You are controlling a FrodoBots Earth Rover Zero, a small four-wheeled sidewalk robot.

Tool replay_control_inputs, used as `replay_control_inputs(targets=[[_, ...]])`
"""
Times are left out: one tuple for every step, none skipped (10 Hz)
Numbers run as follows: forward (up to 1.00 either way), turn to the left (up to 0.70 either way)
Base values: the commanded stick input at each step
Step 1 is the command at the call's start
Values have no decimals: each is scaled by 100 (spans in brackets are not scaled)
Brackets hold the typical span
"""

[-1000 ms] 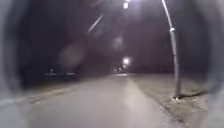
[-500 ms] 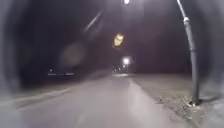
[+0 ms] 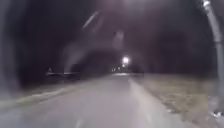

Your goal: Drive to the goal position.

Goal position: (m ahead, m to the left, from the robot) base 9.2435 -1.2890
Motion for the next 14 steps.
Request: replay_control_inputs(targets=[[100,0],[100,0],[100,0],[100,0],[100,0],[100,0],[100,0],[100,0],[100,0],[100,0],[100,0],[100,0],[100,0],[100,0]])
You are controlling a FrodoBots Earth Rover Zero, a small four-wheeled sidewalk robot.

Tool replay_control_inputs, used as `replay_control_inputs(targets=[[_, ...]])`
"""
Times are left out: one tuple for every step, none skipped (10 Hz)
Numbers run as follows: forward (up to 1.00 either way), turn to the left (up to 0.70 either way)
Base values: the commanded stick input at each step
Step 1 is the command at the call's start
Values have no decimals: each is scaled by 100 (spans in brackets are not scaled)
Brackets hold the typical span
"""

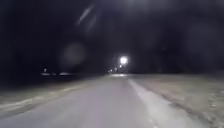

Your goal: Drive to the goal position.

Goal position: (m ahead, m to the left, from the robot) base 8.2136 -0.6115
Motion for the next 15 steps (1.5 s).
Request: replay_control_inputs(targets=[[100,0],[100,0],[100,0],[100,0],[100,0],[100,0],[100,0],[100,0],[100,0],[100,0],[100,0],[100,0],[100,0],[100,0],[100,0]])
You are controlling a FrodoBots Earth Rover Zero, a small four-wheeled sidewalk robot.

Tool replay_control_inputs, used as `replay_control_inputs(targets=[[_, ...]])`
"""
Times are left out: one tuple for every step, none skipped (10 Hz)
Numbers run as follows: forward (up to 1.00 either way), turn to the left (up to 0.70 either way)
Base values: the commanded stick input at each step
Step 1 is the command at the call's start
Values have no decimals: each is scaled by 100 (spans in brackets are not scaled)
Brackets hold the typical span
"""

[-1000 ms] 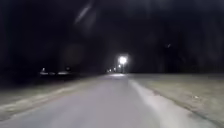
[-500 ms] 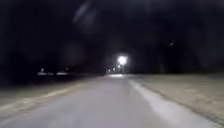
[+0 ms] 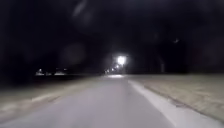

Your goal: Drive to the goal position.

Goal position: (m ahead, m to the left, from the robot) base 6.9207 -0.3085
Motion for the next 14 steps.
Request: replay_control_inputs(targets=[[100,0],[100,0],[100,0],[100,0],[100,0],[100,0],[100,0],[100,0],[100,0],[100,0],[100,0],[100,0],[100,0],[100,0]])
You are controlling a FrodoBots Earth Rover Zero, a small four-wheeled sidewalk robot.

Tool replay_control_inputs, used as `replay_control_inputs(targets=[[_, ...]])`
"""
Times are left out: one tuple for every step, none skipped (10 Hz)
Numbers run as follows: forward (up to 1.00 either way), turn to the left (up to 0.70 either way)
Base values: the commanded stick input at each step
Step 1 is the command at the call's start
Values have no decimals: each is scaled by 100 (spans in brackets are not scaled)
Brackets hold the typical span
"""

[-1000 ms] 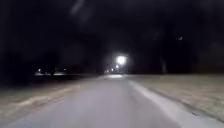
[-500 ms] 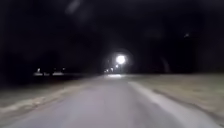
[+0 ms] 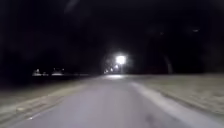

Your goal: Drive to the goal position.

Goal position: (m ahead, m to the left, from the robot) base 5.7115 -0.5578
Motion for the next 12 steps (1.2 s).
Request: replay_control_inputs(targets=[[100,0],[100,0],[100,0],[100,0],[100,0],[100,0],[100,0],[100,0],[100,0],[100,0],[100,0],[100,0]])
